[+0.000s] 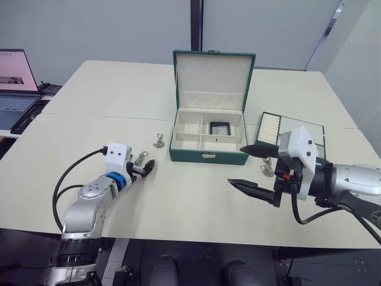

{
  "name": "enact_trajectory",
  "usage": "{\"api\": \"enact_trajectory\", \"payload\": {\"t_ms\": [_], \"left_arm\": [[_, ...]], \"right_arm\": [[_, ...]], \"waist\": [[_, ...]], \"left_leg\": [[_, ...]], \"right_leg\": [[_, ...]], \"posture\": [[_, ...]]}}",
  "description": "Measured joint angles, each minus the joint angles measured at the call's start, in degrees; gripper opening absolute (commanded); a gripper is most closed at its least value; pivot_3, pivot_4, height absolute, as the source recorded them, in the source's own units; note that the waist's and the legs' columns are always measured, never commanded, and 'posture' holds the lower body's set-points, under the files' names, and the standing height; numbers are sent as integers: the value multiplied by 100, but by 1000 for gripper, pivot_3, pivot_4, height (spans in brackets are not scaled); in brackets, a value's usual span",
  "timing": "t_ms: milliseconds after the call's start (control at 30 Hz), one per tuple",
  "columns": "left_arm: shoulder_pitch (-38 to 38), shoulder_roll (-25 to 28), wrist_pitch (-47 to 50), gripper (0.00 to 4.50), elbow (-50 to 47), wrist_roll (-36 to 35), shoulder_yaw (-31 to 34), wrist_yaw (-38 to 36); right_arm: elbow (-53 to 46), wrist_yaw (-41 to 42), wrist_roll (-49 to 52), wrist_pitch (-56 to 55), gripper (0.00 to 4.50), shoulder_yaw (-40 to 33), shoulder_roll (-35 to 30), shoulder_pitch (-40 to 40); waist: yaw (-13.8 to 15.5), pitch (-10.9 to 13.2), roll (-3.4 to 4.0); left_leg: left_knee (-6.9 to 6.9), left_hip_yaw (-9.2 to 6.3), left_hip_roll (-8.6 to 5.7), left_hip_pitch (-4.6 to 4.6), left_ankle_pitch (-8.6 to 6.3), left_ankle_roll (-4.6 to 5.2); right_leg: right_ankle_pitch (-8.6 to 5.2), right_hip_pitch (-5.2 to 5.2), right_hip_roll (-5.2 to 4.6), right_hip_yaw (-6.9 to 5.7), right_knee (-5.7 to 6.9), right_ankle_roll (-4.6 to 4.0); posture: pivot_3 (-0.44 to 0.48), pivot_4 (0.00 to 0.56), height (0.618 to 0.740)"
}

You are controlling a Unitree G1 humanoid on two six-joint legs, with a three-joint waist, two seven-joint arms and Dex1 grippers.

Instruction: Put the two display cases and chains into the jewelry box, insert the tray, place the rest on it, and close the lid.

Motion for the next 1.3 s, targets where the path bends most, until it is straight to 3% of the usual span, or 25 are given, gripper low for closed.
{"api": "enact_trajectory", "payload": {"t_ms": [167, 267, 667, 1300], "left_arm": [[-5, -1, -96, 4479, 56, 80, -32, -55], [14, -1, -104, 3934, 53, 87, -20, -55], [68, -27, -265, 182, 106, 99, 61, -86], [69, 5, -354, 99, 118, 227, 40, -176]], "right_arm": [[-5, -78, 64, 37, 4500, -1, 0, 0], [-6, -113, 70, 39, 4500, -4, -3, 1], [-7, -141, 75, 40, 4500, -21, -44, 1], [-10, -223, 147, 48, 4500, -54, -144, 30]], "waist": [[1, 0, 0], [1, 0, 0], [5, 0, 0], [3, 0, 0]], "left_leg": [[0, 0, 0, 0, 0, 0], [0, 0, 0, 0, 0, 0], [-1, 1, 0, 0, 0, 0], [-4, 3, 0, 0, 0, 0]], "right_leg": [[0, 0, 0, 0, 0, 0], [0, 0, 0, 0, 0, 0], [0, 0, -1, 0, -1, 0], [0, -1, -1, 1, -2, 0]], "posture": [[0, 150, 740], [0, 150, 740], [0, 150, 740], [0, 150, 740]]}}
